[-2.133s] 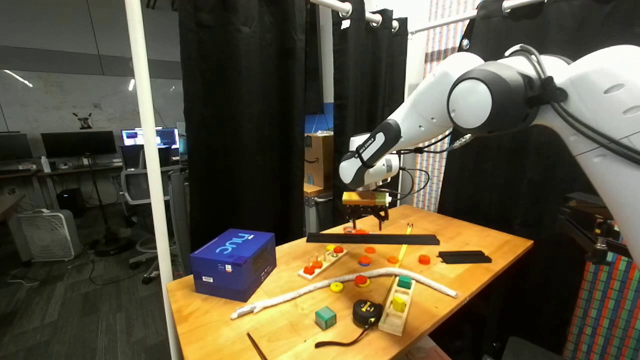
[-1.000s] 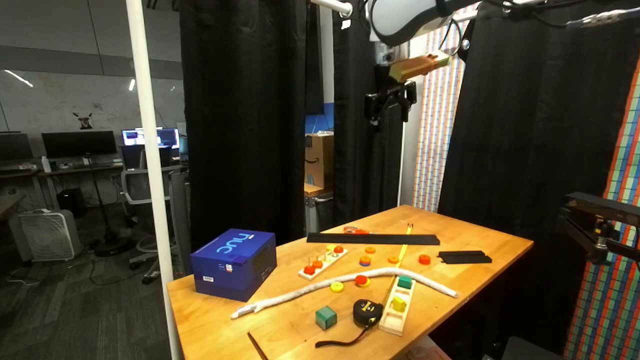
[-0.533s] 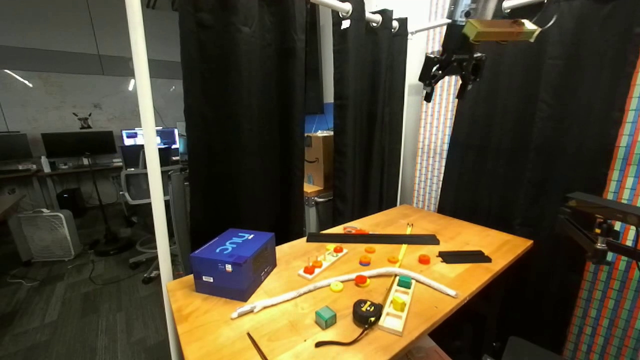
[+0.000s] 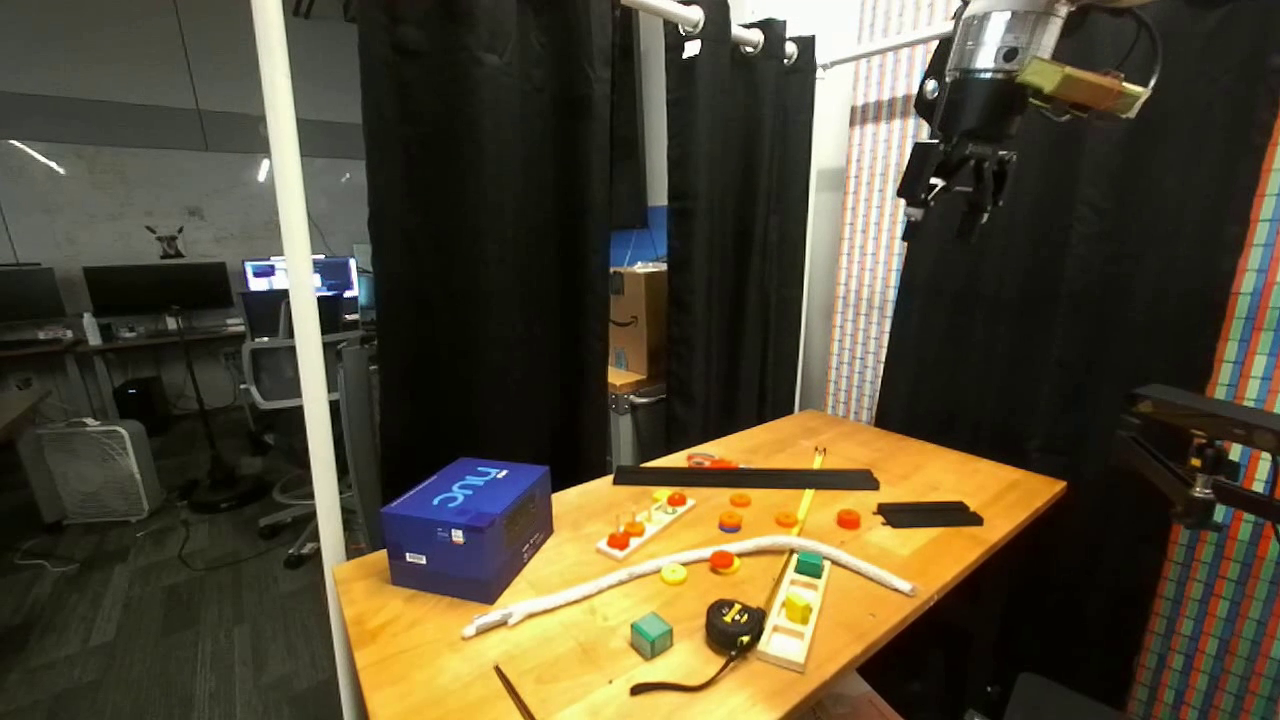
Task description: Remove one orange ring from the right side of the board and put it on the table
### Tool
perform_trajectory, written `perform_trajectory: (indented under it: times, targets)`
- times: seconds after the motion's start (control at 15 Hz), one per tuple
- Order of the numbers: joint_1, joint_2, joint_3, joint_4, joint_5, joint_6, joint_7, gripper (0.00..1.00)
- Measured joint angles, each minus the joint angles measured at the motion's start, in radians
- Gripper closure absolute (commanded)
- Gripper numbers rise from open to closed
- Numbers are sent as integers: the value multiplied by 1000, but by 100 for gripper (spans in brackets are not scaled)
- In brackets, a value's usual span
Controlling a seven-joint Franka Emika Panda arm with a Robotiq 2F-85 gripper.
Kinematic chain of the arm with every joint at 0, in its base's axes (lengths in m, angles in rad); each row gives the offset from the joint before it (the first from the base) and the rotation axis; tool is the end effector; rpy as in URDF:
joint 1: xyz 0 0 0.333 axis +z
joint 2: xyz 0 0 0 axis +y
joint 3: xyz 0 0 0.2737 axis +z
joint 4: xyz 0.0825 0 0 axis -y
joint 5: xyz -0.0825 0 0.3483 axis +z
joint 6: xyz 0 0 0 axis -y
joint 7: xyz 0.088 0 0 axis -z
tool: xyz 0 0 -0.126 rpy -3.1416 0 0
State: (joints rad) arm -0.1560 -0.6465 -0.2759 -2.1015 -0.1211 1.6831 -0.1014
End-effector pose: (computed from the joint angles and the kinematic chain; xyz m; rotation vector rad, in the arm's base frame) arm 0.3094 -0.1875 0.6087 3.0826 -0.4552 0.3329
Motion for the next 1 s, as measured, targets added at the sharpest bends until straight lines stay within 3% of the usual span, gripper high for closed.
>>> perform_trajectory:
  times: [0.2,1.0]
  targets:
    - [0,-8,-15,-45,2,-9,-62,0]
    - [-4,-14,-18,-70,2,-9,-68,0]
